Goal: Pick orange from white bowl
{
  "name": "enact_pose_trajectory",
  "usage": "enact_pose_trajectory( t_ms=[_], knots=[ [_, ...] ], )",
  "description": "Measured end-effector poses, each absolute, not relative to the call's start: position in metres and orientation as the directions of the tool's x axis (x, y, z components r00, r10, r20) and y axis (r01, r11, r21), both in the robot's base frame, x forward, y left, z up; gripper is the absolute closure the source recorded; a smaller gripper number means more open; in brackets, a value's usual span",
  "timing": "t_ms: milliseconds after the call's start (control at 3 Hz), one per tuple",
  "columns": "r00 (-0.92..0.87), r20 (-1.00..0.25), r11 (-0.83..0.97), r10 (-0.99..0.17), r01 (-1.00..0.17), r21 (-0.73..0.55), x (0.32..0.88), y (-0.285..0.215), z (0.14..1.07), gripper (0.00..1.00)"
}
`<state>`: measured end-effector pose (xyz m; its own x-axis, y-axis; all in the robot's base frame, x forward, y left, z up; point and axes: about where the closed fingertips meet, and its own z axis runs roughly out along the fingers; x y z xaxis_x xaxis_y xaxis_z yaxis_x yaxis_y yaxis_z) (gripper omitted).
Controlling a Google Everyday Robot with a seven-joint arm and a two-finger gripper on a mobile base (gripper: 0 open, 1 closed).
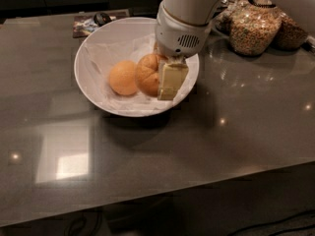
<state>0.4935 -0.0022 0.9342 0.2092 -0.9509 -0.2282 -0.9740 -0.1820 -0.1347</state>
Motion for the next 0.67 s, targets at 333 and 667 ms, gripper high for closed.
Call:
enact_pose_trajectory(
  t_ms=[333,667],
  knots=[
    [0.262,-0.257,-0.211,-0.93,-0.955,-0.208,0.45,-0.013,0.962,1.0],
    [0.274,-0.27,-0.211,-0.923,-0.948,-0.239,0.43,-0.022,0.972,1.0]
  ],
)
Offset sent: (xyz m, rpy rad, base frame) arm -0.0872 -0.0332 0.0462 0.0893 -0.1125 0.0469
